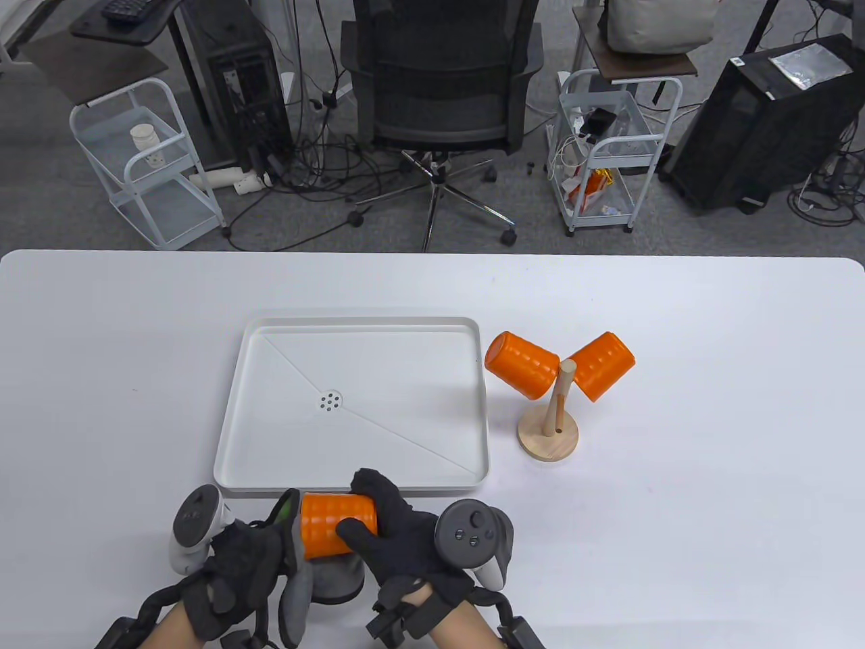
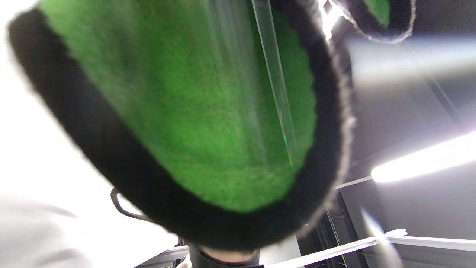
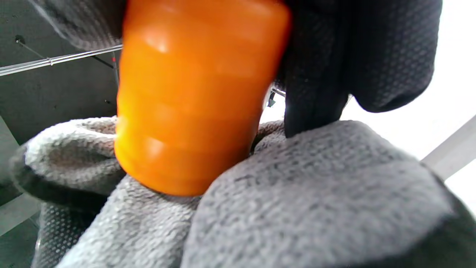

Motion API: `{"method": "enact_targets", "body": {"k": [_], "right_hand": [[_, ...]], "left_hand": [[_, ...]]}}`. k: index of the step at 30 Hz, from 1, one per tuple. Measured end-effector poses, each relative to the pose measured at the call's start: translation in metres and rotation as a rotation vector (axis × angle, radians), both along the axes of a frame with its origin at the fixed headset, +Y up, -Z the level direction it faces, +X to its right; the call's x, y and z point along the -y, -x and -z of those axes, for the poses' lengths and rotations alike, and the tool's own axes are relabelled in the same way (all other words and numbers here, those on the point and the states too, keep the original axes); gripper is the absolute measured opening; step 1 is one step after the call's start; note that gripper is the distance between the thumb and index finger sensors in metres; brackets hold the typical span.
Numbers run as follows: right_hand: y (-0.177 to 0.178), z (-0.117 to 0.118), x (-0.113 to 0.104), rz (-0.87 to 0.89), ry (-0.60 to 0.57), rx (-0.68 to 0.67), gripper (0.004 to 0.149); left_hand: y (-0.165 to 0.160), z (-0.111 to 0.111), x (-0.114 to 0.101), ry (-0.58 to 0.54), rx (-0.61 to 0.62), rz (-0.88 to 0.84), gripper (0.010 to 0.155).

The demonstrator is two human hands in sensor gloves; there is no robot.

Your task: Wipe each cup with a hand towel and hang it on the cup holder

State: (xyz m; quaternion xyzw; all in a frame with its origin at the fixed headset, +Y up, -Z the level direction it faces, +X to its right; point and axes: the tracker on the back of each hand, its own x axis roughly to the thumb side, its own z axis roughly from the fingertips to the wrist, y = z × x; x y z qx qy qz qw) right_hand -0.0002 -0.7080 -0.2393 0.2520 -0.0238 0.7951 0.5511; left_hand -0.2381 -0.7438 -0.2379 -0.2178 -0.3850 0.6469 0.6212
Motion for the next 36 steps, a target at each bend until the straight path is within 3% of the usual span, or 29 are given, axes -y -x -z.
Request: {"method": "enact_targets", "body": {"k": [11, 18, 22, 26, 36], "right_hand": [[0.012, -0.008, -0.001, -0.072, -0.071, -0.028, 0.082], [0.017, -0.012, -0.003, -0.124, -0.174, -0.066, 0.080], [0.016, -0.012, -0.003, -0.134, -0.158, -0.060, 0.081], [0.013, -0.008, 0.000, -0.093, -0.080, -0.056, 0.082], [0.008, -0.004, 0.006, -0.022, 0.081, -0.091, 0.084]], "left_hand": [[0.000, 0.002, 0.004, 0.045, 0.052, 0.023, 0.087], [0.001, 0.001, 0.008, 0.163, 0.138, -0.043, 0.089], [0.001, 0.000, 0.006, 0.137, 0.119, 0.011, 0.087], [0.000, -0.002, -0.002, 0.047, 0.080, 0.096, 0.085], [-0.004, -0.017, -0.031, -0.435, 0.008, 0.431, 0.082]]}}
